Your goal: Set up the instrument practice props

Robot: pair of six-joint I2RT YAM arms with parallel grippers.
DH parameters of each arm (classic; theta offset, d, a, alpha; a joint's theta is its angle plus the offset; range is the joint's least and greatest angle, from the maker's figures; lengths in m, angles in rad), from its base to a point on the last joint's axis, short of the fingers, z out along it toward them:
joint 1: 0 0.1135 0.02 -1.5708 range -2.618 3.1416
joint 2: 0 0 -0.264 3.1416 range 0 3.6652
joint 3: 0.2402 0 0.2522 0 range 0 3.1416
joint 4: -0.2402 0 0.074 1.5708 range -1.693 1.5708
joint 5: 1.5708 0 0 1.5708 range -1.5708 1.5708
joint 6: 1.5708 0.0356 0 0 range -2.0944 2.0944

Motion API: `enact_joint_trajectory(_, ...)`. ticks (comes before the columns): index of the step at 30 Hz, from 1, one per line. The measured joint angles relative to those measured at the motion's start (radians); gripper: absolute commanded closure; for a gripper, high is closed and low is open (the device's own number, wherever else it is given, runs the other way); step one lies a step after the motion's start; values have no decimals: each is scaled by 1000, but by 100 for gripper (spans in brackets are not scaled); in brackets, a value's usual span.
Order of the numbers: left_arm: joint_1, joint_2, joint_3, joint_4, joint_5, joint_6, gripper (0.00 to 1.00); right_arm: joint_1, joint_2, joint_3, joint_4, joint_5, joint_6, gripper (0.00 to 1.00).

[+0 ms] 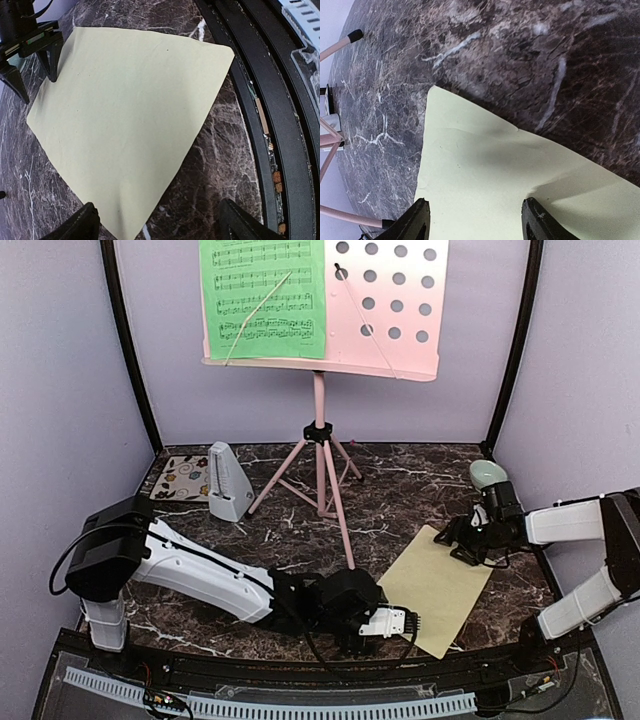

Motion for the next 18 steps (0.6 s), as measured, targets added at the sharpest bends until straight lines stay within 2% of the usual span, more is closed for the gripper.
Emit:
enact_joint_trajectory(11, -43, 132, 140, -49, -127, 154, 24, 100, -20, -60, 101, 2, 50, 38)
enact_joint_trajectory(18, -49, 185, 209, -48, -179, 196, 26, 166, -9, -63, 128, -1, 66, 41)
